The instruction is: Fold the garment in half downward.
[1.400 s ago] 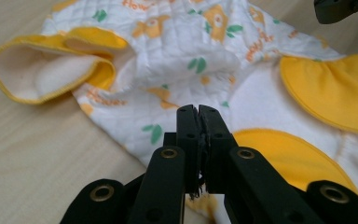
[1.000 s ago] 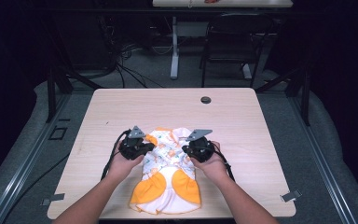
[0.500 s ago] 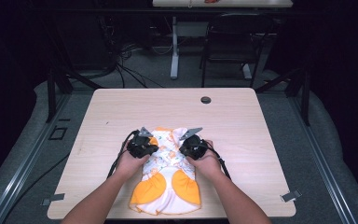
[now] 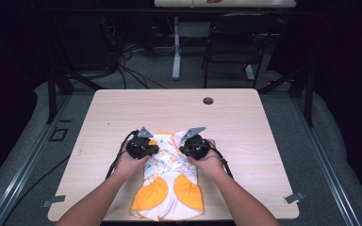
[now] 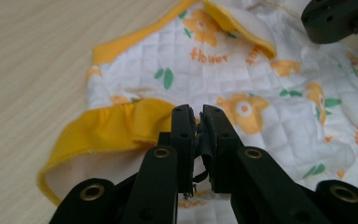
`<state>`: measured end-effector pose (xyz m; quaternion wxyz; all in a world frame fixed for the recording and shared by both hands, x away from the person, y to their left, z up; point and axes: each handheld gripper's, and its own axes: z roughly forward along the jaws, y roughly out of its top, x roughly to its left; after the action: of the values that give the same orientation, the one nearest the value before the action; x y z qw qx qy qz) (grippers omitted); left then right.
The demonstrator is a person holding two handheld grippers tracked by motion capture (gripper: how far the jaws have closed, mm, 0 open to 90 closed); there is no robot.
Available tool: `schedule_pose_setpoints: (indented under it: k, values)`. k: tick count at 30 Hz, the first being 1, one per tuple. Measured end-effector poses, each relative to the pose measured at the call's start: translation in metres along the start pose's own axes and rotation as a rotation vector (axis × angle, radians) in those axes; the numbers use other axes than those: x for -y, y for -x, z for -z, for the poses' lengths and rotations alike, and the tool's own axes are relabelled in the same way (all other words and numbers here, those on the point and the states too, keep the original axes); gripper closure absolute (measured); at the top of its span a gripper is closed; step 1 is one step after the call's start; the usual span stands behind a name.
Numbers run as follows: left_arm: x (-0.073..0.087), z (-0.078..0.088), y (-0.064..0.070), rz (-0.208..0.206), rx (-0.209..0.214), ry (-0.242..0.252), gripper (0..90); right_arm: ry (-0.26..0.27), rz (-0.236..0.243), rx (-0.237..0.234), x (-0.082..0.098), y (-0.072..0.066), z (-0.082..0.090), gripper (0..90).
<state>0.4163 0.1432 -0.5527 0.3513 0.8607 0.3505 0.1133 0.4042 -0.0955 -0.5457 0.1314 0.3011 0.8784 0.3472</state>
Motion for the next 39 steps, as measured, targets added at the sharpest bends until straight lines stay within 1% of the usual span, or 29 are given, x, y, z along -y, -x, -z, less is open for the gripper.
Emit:
schedule_pose_setpoints:
  k: [1,2,3,5,7,8,9,13,14,15,16,17,19,20,21,22,23,24,25,26,27,28,30,32,33,36,37,38,39]
  values:
    - [-0.002,0.001,-0.001,0.009,-0.003,0.006,82.5,0.008,-0.007,0.014,-0.006,0.004,0.002,86.8]
    - [-0.007,0.003,-0.007,0.023,-0.008,0.011,82.1,0.01,-0.01,0.033,-0.014,0.011,0.004,85.9]
    - [-0.007,0.003,-0.007,0.023,-0.008,0.011,81.7,0.01,-0.01,0.033,-0.014,0.011,0.004,85.9]
    - [-0.01,0.003,-0.011,0.032,-0.015,0.019,81.2,0.012,-0.021,0.059,-0.02,0.019,0.003,84.2]
    - [-0.013,0.003,-0.016,0.049,-0.023,0.03,78.8,0.015,-0.043,0.078,-0.025,0.026,0.002,82.3]
    - [-0.014,0.003,-0.018,0.062,-0.029,0.034,77.6,0.022,-0.052,0.091,-0.026,0.028,0.001,81.3]
    - [-0.016,0.003,-0.021,0.064,-0.031,0.031,76.4,0.022,-0.062,0.097,-0.027,0.032,0.001,80.0]
    - [-0.018,0.004,-0.027,0.083,-0.046,0.048,73.0,-0.015,-0.094,0.143,-0.027,0.044,-0.005,75.7]
    - [-0.018,0.004,-0.029,0.087,-0.047,0.051,71.5,-0.028,-0.115,0.152,-0.025,0.049,-0.008,73.4]
    - [-0.018,0.004,-0.03,0.088,-0.05,0.052,71.5,-0.028,-0.115,0.152,-0.025,0.049,-0.008,73.4]
    - [-0.017,0.003,-0.032,0.096,-0.053,0.053,69.3,-0.032,-0.148,0.14,-0.021,0.054,-0.013,70.6]
    - [-0.017,0.003,-0.032,0.103,-0.048,0.047,69.3,-0.032,-0.148,0.14,-0.021,0.054,-0.013,70.6]
    - [-0.016,0.0,-0.034,0.106,-0.063,0.049,67.3,-0.045,-0.163,0.136,-0.018,0.056,-0.017,69.2]
    - [-0.015,-0.002,-0.036,0.112,-0.061,0.041,66.3,-0.046,-0.172,0.138,-0.017,0.057,-0.019,68.2]
    - [-0.014,-0.003,-0.036,0.119,-0.07,0.044,65.5,-0.041,-0.185,0.141,-0.015,0.056,-0.022,67.2]
    - [-0.014,-0.005,-0.037,0.119,-0.074,0.038,64.3,-0.068,-0.173,0.153,-0.015,0.056,-0.026,66.4]
    - [-0.013,-0.006,-0.037,0.122,-0.08,0.033,63.5,-0.079,-0.171,0.158,-0.015,0.056,-0.028,66.1]
    - [-0.012,-0.008,-0.037,0.123,-0.082,0.029,63.5,-0.079,-0.171,0.158,-0.015,0.056,-0.028,66.1]
    - [-0.012,-0.009,-0.038,0.124,-0.079,0.024,62.3,-0.091,-0.169,0.161,-0.013,0.056,-0.032,64.3]
    - [-0.011,-0.009,-0.038,0.125,-0.082,0.022,61.6,-0.095,-0.178,0.164,-0.012,0.056,-0.034,63.2]
    - [-0.011,-0.01,-0.039,0.132,-0.083,0.02,61.6,-0.095,-0.178,0.164,-0.012,0.056,-0.034,63.2]
    - [-0.01,-0.01,-0.04,0.132,-0.086,0.012,61.4,-0.113,-0.171,0.164,-0.011,0.056,-0.035,63.0]
    - [-0.01,-0.011,-0.042,0.133,-0.104,0.019,59.9,-0.105,-0.19,0.158,-0.008,0.057,-0.036,63.1]
    - [-0.009,-0.012,-0.044,0.141,-0.102,0.017,58.4,-0.097,-0.217,0.142,-0.005,0.059,-0.036,63.7]
    - [-0.009,-0.012,-0.044,0.142,-0.103,0.017,57.9,-0.096,-0.222,0.142,-0.005,0.059,-0.036,64.2]
    - [-0.009,-0.015,-0.044,0.147,-0.108,0.015,56.4,-0.095,-0.224,0.133,-0.005,0.058,-0.036,67.2]
    - [-0.009,-0.015,-0.044,0.144,-0.109,0.009,56.0,-0.1,-0.223,0.135,-0.005,0.058,-0.036,68.2]
    - [-0.009,-0.016,-0.044,0.142,-0.113,0.008,55.9,-0.092,-0.225,0.141,-0.005,0.057,-0.037,68.5]
    - [-0.009,-0.017,-0.044,0.144,-0.112,0.005,55.9,-0.094,-0.216,0.147,-0.006,0.055,-0.037,69.6]
